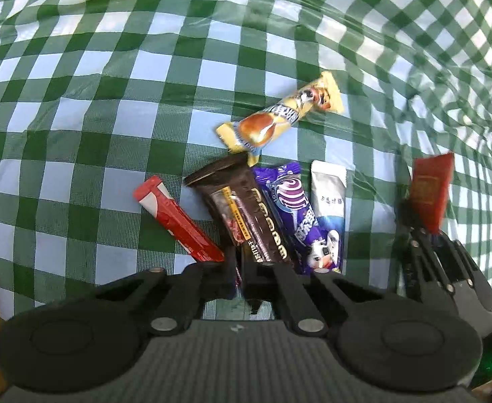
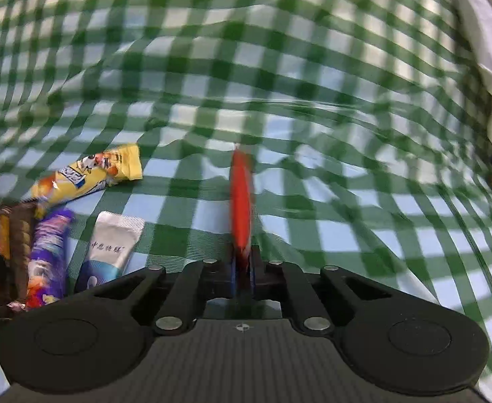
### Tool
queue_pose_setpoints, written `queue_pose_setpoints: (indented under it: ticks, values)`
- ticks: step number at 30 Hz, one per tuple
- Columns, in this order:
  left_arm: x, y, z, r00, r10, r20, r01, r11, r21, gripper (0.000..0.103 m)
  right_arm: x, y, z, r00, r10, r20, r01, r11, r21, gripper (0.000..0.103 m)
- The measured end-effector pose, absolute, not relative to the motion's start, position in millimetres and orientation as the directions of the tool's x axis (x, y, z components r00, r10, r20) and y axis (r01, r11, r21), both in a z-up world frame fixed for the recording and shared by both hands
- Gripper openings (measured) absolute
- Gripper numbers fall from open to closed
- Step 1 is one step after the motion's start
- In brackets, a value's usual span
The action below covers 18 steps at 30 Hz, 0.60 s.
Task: Organize snacks
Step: 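Grasp the dark chocolate bar with the left gripper while the right grasps a red candy packet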
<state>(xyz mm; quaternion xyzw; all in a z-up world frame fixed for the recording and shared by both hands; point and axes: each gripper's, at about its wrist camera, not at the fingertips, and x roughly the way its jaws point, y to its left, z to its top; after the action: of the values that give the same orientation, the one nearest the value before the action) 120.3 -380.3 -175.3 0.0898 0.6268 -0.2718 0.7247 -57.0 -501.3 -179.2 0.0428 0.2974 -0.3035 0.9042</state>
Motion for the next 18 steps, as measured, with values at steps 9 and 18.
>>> queue_pose_setpoints:
  ticks: [9, 18]
  values:
    - [96.5, -361.0, -151.8, 0.127, -0.328, -0.936, 0.603, 0.775, -0.190, 0.000, -124.7, -483.8, -167.8, 0.587, -0.563, -0.581, 0.689, 0.725, -0.006, 0.006]
    - [84.0, -350.8, -130.1, 0.085, -0.382, -0.920, 0.649, 0.722, -0.240, 0.010, -176.3, -435.3, -159.9, 0.563, -0.564, -0.604, 0.738, 0.672, 0.060, 0.005]
